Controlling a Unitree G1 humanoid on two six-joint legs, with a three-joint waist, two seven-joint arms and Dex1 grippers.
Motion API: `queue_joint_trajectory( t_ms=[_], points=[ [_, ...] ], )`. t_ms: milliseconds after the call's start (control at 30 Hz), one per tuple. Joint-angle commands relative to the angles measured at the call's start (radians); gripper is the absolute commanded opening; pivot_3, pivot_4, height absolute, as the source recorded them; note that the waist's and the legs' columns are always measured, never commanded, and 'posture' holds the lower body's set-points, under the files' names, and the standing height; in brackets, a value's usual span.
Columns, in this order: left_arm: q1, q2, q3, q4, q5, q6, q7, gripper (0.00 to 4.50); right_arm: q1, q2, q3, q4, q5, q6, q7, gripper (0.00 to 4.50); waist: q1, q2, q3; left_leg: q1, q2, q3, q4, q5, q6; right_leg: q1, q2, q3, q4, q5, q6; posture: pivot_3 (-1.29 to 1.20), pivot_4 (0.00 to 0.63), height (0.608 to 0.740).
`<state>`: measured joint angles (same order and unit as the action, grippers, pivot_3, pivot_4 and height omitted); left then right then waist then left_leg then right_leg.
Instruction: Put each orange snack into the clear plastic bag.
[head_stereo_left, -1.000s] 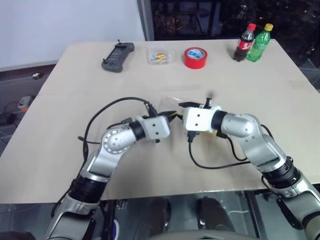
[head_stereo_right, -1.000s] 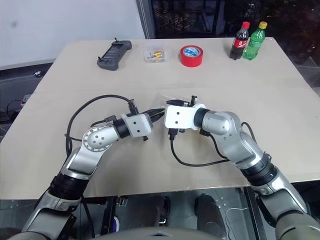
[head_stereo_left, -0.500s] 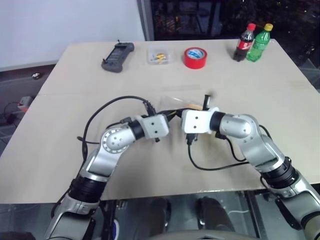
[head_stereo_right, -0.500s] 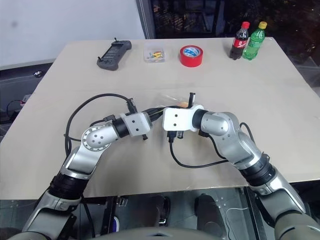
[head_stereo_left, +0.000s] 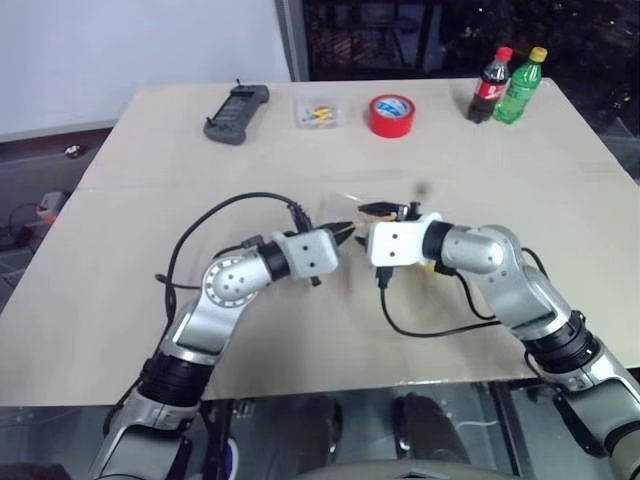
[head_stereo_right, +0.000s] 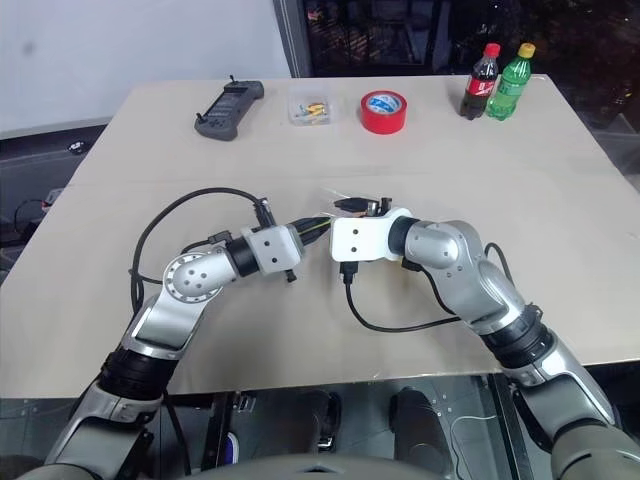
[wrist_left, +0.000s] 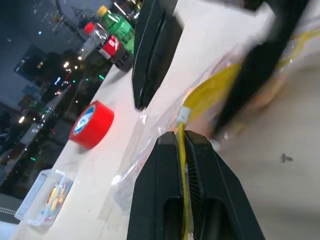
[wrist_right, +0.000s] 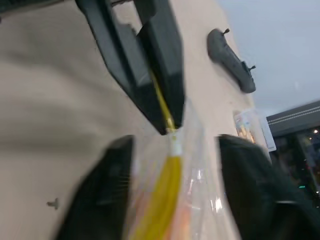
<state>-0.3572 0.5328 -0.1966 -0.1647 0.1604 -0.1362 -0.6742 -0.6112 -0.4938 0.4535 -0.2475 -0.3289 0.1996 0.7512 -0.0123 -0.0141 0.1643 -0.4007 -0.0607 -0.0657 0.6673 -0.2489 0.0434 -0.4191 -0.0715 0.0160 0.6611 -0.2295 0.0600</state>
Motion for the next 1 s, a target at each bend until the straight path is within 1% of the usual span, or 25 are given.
queue_joint_trajectory(
  t_ms=[33, 100, 133, 167, 233, 300, 667, 1000],
  points=[
    [-0.012, 0.000, 0.017, -0.049, -0.016, -0.012, 0.006, 0.00, -0.006, 0.005, -0.018, -0.016, -0.012, -0.025, -0.008, 2.99, 0.000, 0.000, 0.000, 0.000, 0.000, 0.000, 0.000, 0.000, 0.000, 0.000, 0.000, 0.000, 0.000, 0.000, 0.000, 0.00, 0.150, 0.740],
    [-0.012, 0.000, 0.017, -0.050, -0.016, -0.011, 0.008, 0.00, -0.003, 0.004, -0.017, -0.012, -0.016, -0.031, -0.004, 2.99, 0.000, 0.000, 0.000, 0.000, 0.000, 0.000, 0.000, 0.000, 0.000, 0.000, 0.000, 0.000, 0.000, 0.000, 0.000, 0.00, 0.150, 0.740],
    [-0.012, 0.000, 0.018, -0.050, -0.017, -0.011, 0.009, 0.00, -0.003, 0.005, -0.017, -0.010, -0.017, -0.033, -0.003, 2.40, 0.000, 0.000, 0.000, 0.000, 0.000, 0.000, 0.000, 0.000, 0.000, 0.000, 0.000, 0.000, 0.000, 0.000, 0.000, 0.00, 0.150, 0.740],
    [-0.012, 0.000, 0.018, -0.050, -0.017, -0.011, 0.009, 0.00, -0.003, 0.006, -0.018, -0.010, -0.018, -0.035, -0.004, 2.10, 0.000, 0.000, 0.000, 0.000, 0.000, 0.000, 0.000, 0.000, 0.000, 0.000, 0.000, 0.000, 0.000, 0.000, 0.000, 0.00, 0.150, 0.740],
    [-0.013, 0.000, 0.018, -0.048, -0.017, -0.009, 0.010, 0.00, -0.004, 0.006, -0.020, -0.011, -0.022, -0.041, -0.007, 1.14, 0.000, 0.000, 0.000, 0.000, 0.000, 0.000, 0.000, 0.000, 0.000, 0.000, 0.000, 0.000, 0.000, 0.000, 0.000, 0.00, 0.150, 0.740],
    [-0.013, 0.000, 0.020, -0.047, -0.017, -0.007, 0.010, 0.00, -0.004, 0.005, -0.020, -0.015, -0.028, -0.046, -0.009, 0.30, 0.000, 0.000, 0.000, 0.000, 0.000, 0.000, 0.000, 0.000, 0.000, 0.000, 0.000, 0.000, 0.000, 0.000, 0.000, 0.00, 0.150, 0.740],
    [-0.017, 0.006, 0.025, -0.033, -0.014, -0.002, 0.011, 0.00, 0.006, 0.003, -0.027, -0.049, -0.038, -0.040, -0.001, 0.30, 0.000, 0.000, 0.000, 0.000, 0.000, 0.000, 0.000, 0.000, 0.000, 0.000, 0.000, 0.000, 0.000, 0.000, 0.000, 0.00, 0.150, 0.740],
    [-0.018, 0.011, 0.026, -0.035, -0.010, 0.022, 0.010, 0.00, 0.012, 0.026, -0.028, -0.080, -0.025, -0.006, 0.017, 0.30, 0.000, 0.000, 0.000, 0.000, 0.000, 0.000, 0.000, 0.000, 0.000, 0.000, 0.000, 0.000, 0.000, 0.000, 0.000, 0.00, 0.150, 0.740]
  ],
)
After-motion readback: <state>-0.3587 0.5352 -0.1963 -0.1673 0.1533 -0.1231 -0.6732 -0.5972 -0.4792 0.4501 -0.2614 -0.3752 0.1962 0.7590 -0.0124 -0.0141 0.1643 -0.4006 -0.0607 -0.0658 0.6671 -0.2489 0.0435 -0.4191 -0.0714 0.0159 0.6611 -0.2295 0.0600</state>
